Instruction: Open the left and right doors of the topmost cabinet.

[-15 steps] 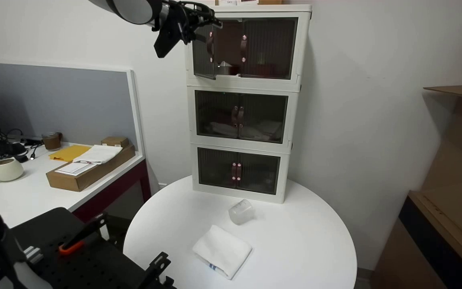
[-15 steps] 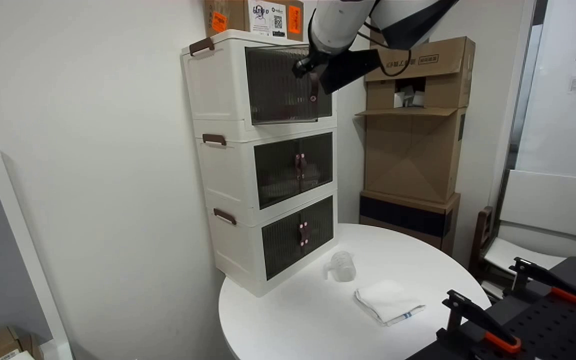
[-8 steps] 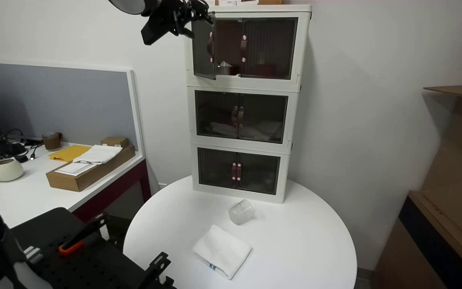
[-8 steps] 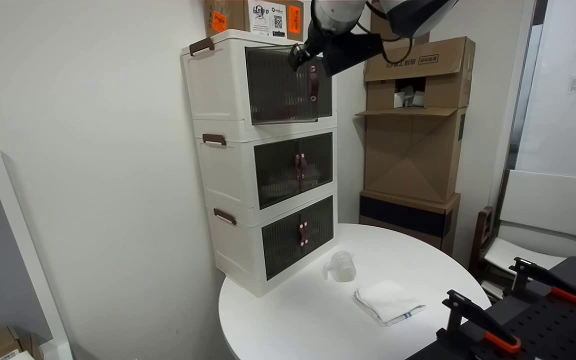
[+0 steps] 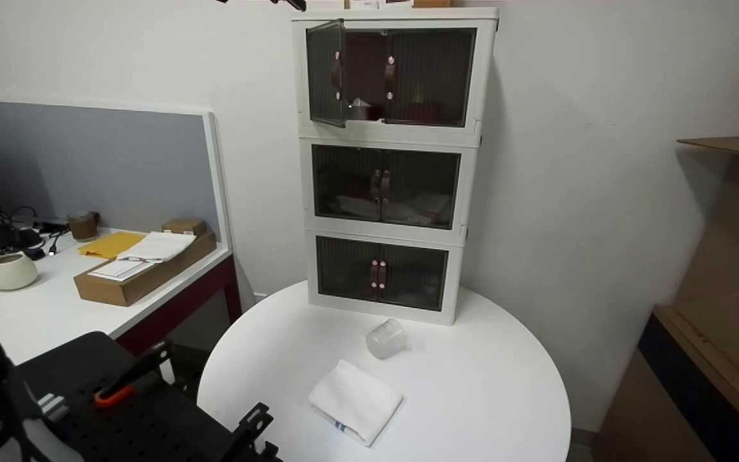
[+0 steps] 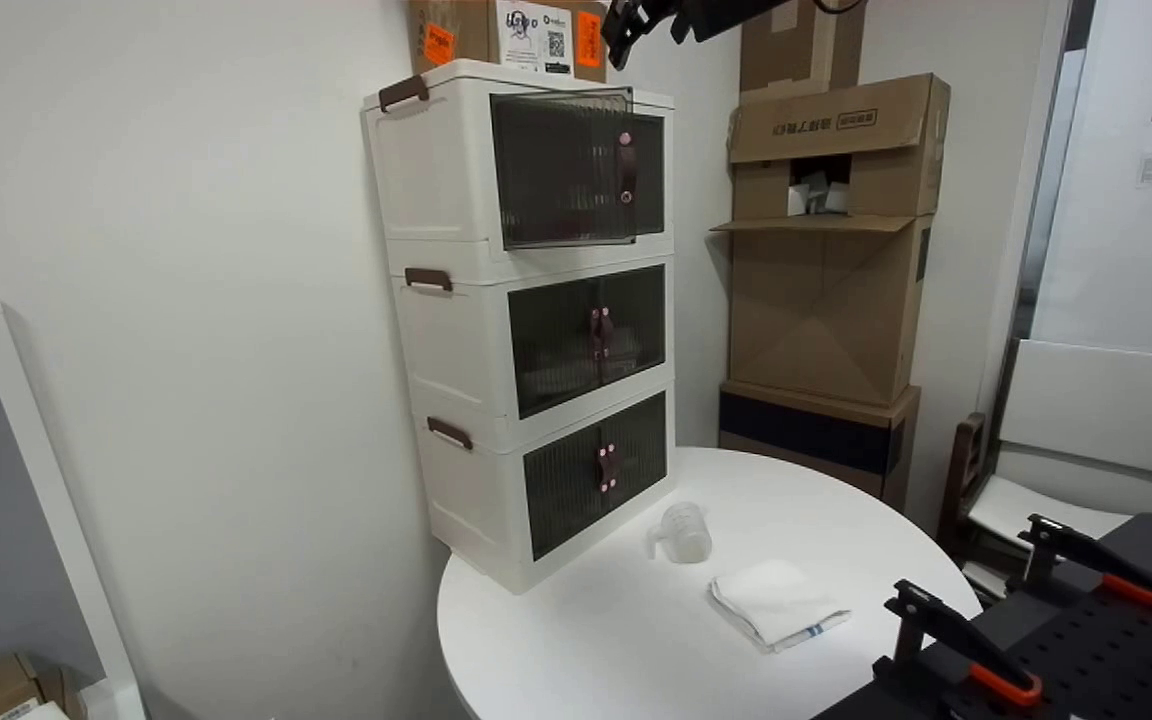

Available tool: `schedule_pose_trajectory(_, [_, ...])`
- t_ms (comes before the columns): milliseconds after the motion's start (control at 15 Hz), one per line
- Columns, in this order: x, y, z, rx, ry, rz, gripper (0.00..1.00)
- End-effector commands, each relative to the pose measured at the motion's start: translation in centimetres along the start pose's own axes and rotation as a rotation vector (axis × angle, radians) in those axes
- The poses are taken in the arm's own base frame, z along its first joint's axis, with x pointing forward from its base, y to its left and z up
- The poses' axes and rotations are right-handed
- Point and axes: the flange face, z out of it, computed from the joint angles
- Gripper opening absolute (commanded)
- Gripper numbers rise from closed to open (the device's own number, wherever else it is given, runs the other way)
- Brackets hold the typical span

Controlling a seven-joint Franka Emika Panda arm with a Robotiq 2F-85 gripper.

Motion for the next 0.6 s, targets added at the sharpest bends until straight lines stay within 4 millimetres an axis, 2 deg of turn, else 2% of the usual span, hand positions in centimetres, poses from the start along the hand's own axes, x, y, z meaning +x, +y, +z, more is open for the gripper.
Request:
schedule_pose_trajectory(0, [0.4,-1.3,0.7,0.099,-0.13,-0.068,1.0])
schedule_pose_trajectory(133, [1.3,-1.9,0.5,0.16,-0.22,-0.093,1.0])
schedule_pose_trajectory(267, [2.7,-1.8,-0.6,0.232,-0.323,-0.128,1.0])
schedule_pose_trajectory(533, [8.6,3.4,-2.7,0.27,-0.431,-0.205,1.0])
